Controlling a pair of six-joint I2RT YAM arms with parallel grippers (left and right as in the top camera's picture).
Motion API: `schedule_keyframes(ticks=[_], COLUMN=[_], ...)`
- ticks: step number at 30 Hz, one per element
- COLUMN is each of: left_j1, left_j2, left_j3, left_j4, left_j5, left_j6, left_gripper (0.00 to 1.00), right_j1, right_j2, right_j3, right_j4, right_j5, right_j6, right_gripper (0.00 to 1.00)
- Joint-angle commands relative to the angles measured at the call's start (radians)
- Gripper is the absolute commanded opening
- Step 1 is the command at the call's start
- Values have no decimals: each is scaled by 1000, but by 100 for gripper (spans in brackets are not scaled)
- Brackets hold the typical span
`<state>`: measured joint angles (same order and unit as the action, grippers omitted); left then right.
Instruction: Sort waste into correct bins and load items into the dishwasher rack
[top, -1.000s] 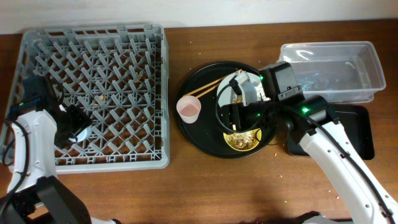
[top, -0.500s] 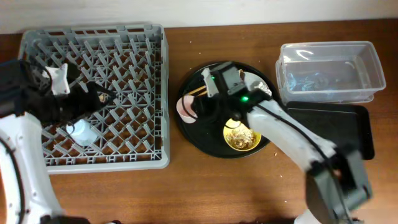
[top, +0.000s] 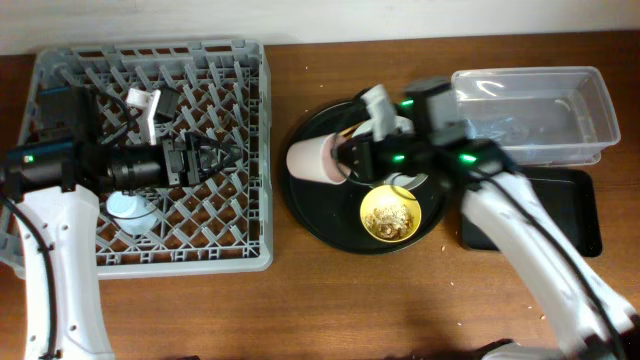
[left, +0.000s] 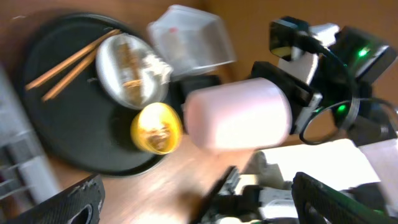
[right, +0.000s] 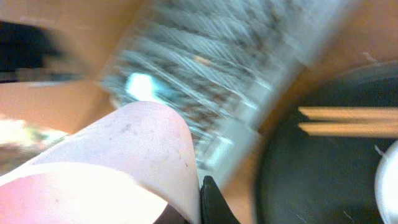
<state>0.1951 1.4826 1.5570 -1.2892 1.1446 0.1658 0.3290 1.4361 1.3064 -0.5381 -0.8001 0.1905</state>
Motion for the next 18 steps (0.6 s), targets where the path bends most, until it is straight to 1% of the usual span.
schedule_keyframes(ticks=[1,2,5,7,9,10,11,12,14,15,17,18], left_j1=[-50,-81,-175,-241,-297,-326,-350,-370,-377,-377,-377,-377], left_j2=[-8,-8,-8,-8,-8,-8,-8,-8,-8,-8,-8,-8], left_j3=[14,14,14,15,15,15,15,15,15,15,15,15], left_j4=[17,25,45,55,58,58,58,59,63,63,63,63], left_j5=[269,313,423,429,429,429,426,422,419,419,419,411], left_j6=[20,20,20,20,20,20,20,20,20,20,20,20], left_gripper=[98,98,98,96,89,82,79,79,71,63,62,55], right_j1=[-9,-8,-8,-8,-8,-9,-8,-9,-8,-8,-8,-8], right_j2=[-45,-42,-40,-40,-40,-40,-40,-40,-40,-40,-40,-40], right_j3=[9,9,9,9,9,9,9,9,9,9,9,9], right_j4=[32,56,80,130,166,191,220,243,251,251,252,251], right_j5=[-348,-417,-431,-475,-471,-472,-471,-462,-434,-433,-419,-419], right_j6=[-64,-63,-63,-63,-51,-51,-34,-5,9,9,10,10], right_gripper=[4,4,4,4,4,4,4,4,4,4,4,4])
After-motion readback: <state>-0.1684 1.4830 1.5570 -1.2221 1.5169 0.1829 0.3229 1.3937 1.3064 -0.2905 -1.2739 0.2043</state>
